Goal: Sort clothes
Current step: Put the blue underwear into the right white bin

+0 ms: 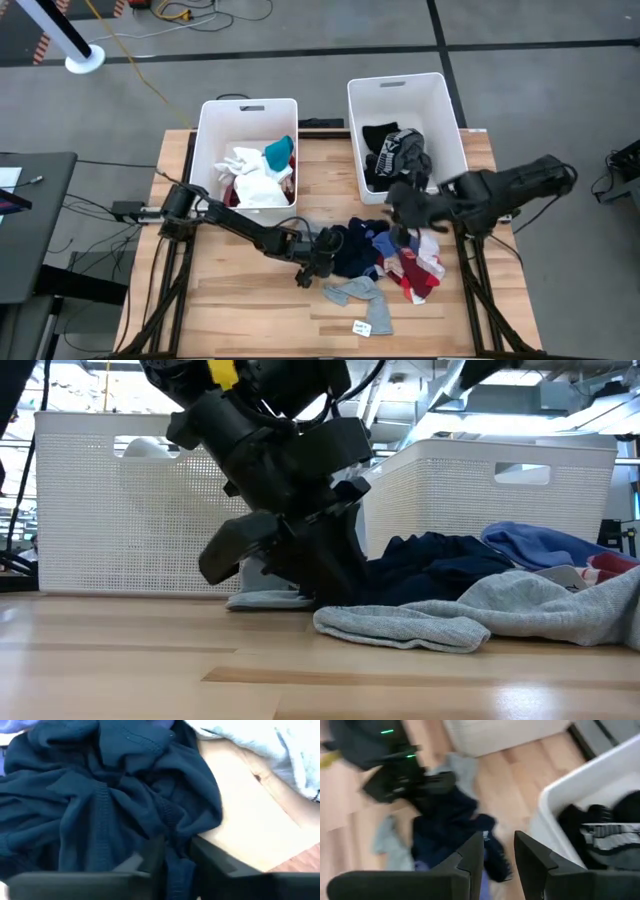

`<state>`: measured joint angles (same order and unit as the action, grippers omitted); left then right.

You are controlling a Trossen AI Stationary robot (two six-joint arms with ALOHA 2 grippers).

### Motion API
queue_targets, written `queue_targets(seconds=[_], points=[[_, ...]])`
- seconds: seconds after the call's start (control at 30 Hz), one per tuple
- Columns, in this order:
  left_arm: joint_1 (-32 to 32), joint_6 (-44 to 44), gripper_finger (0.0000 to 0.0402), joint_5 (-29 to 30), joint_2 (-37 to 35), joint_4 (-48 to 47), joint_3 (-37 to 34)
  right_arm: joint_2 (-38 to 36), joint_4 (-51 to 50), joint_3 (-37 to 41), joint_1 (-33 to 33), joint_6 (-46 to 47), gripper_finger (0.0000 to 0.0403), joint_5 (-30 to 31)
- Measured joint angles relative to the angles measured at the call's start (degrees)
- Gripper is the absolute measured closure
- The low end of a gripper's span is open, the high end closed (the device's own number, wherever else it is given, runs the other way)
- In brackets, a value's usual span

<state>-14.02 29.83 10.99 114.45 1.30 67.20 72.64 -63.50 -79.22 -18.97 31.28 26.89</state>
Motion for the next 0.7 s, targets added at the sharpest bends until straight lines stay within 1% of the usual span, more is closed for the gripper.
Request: queue_targets(seconds=[0.1,0.13,0.27,0.43,0.57,0.7], points=[[0.0,1.8,0.0375,0.0,0.0,-0.1,0.0,0.0,1.0,0.0,-5.6,1.5,0.028,0.0],[-0.1,2.4,0.0387,0.0,0.0,-0.1,0.0,0.0,1.7,0.0,-7.5,1.7,0.028,0.0],[-0.6,3.4,0.0397,1.2,-0.4,-0.7,0.6,0.2,6.3,0.0,-14.8,1.7,0.028,0.2],[-1.6,4.4,0.0399,2.2,-2.6,-1.0,2.0,2.5,10.1,0.0,-20.8,1.8,0.028,3.8],[-2.4,4.6,0.04,3.2,-5.7,-1.6,2.5,6.6,9.6,0.0,-22.9,2.4,0.028,4.7],[-3.0,4.8,0.0401,5.0,-9.8,-4.0,2.5,11.7,9.7,0.0,-23.5,2.9,0.0275,4.7]])
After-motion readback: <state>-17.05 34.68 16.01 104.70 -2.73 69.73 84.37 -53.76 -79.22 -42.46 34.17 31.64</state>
